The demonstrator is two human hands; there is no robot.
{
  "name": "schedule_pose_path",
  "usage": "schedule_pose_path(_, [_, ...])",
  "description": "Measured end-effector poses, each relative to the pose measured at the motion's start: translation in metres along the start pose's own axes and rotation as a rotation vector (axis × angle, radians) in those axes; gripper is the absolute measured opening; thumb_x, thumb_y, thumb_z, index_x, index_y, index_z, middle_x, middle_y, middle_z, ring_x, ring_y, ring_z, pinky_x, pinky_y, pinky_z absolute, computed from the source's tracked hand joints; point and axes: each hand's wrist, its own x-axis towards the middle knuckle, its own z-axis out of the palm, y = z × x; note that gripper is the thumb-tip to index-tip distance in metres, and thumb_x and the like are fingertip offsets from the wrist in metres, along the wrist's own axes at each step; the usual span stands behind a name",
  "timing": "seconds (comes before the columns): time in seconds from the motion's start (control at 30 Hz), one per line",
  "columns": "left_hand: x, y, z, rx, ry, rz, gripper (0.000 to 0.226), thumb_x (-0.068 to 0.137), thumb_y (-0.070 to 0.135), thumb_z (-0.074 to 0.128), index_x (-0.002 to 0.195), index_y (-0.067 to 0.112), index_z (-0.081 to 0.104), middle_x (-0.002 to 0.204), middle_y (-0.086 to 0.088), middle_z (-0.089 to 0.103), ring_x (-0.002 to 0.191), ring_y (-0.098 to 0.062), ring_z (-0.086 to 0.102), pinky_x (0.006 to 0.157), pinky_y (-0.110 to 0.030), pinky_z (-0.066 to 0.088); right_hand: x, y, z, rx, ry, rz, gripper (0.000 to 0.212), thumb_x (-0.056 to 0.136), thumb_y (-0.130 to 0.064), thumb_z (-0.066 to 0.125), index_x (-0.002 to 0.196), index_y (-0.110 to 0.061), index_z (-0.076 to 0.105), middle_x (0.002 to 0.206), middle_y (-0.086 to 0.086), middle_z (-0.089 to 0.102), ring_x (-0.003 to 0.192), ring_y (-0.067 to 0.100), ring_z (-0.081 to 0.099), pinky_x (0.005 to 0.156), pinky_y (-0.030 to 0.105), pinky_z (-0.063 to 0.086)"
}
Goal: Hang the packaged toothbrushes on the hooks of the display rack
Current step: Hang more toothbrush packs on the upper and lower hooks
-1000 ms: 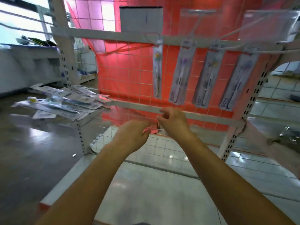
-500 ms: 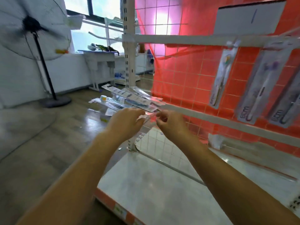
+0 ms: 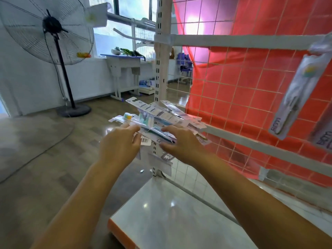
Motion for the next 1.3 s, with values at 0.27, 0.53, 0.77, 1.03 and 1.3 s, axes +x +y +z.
schedule_pose_path(0.27, [0.004,-0.012,0.009,-0.036,0.050,0.000,0.024,0.090,0.026,0.056,0.110,0.017,0.067,0.105,-0.005,0.068,0.091,-0.028,0.061,0.073,-0.037,0.049,0.019,-0.001,0.008,-0.101,-0.145,-0.013,0.073,0.084,-0.038,0.065,0.145,-0.026,0.028,0.149,-0.001,0.033,0.134,0.021,0.030,0.111,0.045,0.029])
schedule_pose_path(0.53, [0.007,-0.011,0.010,-0.024,-0.041,-0.023,0.038,0.092,0.041,0.048,0.125,0.026,0.056,0.117,-0.001,0.064,0.103,-0.023,0.058,0.080,-0.032,0.044,0.027,0.000,0.017,-0.100,-0.128,-0.042,0.065,0.088,-0.027,0.061,0.145,-0.024,0.030,0.142,0.004,0.044,0.128,0.023,0.042,0.104,0.044,0.041])
schedule_pose_path(0.77, [0.008,-0.001,0.017,-0.183,-0.087,-0.096,0.060,0.088,0.042,0.057,0.141,0.024,0.036,0.129,-0.008,0.055,0.112,-0.024,0.054,0.089,-0.035,0.044,0.024,0.001,0.019,-0.015,-0.081,-0.017,0.060,0.089,-0.021,0.058,0.144,-0.020,0.033,0.144,0.006,0.041,0.129,0.025,0.041,0.105,0.042,0.039])
schedule_pose_path(1.03, [-0.003,-0.002,0.011,-0.380,-0.053,-0.127,0.072,0.082,0.024,0.068,0.143,0.026,0.030,0.112,-0.013,0.060,0.099,-0.029,0.058,0.083,-0.039,0.045,0.016,-0.004,0.017,0.025,-0.081,0.007,0.062,0.086,-0.011,0.057,0.142,-0.022,0.033,0.145,0.005,0.039,0.128,0.022,0.038,0.105,0.037,0.037])
schedule_pose_path(1.3, [-0.011,-0.007,0.006,-0.954,-0.060,-0.389,0.059,0.080,-0.005,0.065,0.126,0.023,0.042,0.080,-0.002,0.058,0.069,-0.014,0.066,0.060,-0.035,0.059,0.009,-0.007,0.018,0.018,-0.091,0.018,0.062,0.087,-0.017,0.058,0.143,-0.027,0.031,0.148,0.001,0.035,0.130,0.022,0.038,0.101,0.036,0.039])
